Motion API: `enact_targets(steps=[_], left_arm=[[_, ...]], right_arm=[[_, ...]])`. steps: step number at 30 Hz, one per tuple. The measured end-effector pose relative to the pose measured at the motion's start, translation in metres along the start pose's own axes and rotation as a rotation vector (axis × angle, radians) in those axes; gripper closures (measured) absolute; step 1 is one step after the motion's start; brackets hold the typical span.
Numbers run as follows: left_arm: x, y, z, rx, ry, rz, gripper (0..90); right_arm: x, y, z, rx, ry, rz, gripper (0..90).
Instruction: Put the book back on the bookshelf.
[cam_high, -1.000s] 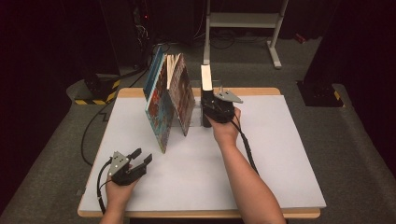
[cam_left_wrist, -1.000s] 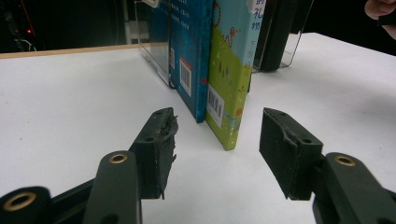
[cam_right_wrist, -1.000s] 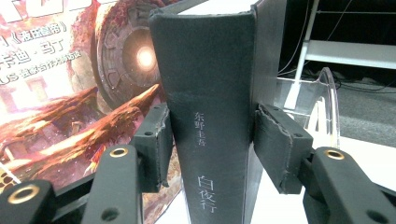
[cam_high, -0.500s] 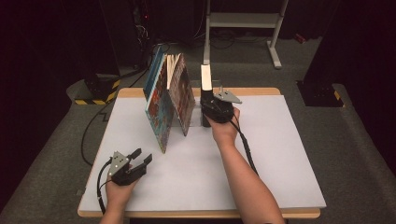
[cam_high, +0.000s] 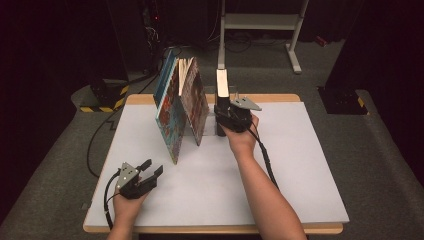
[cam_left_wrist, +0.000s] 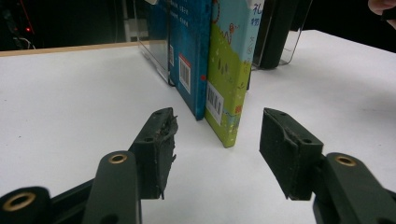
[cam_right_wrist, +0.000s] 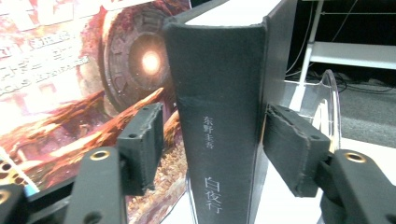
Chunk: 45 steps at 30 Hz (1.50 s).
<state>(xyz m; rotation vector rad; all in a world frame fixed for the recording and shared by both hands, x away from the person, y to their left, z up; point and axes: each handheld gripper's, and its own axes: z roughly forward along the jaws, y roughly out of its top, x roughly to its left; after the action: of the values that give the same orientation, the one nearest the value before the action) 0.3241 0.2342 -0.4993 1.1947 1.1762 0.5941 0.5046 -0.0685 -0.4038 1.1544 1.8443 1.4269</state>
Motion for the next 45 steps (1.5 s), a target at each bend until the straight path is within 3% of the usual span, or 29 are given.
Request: enact_targets(steps=[5,11,21,31,41,45], left_arm=[[-0.001,0.0,0.001,-0.003,0.0,-0.003,44.4],[-0.001,-0.001,0.001,0.005,0.0,0.005,44.0],[0.0,0.001,-0.001,-0.008,0.016,0.005,43.3],[-0.003,0.004,0.0,-0.015,0.023,0.034,42.1],[-0.005,0.002,0.004,0.011,0.026,0.054,37.7],[-0.004,0.005,0.004,0.005,0.056,0.077,33.6]], right_arm=[[-0.001,0.0,-0.003,0.031,0.015,-0.002,27.7],[-0.003,-0.003,-0.011,0.053,0.017,-0.015,23.5],[-0.014,-0.023,-0.049,0.034,0.022,-0.029,22.8],[-0.043,-0.059,-0.114,0.041,-0.004,-0.034,22.0],[-0.087,-0.109,-0.187,0.06,-0.083,-0.014,21.5],[-0.101,-0.128,-0.212,0.061,-0.123,-0.007,21.4]])
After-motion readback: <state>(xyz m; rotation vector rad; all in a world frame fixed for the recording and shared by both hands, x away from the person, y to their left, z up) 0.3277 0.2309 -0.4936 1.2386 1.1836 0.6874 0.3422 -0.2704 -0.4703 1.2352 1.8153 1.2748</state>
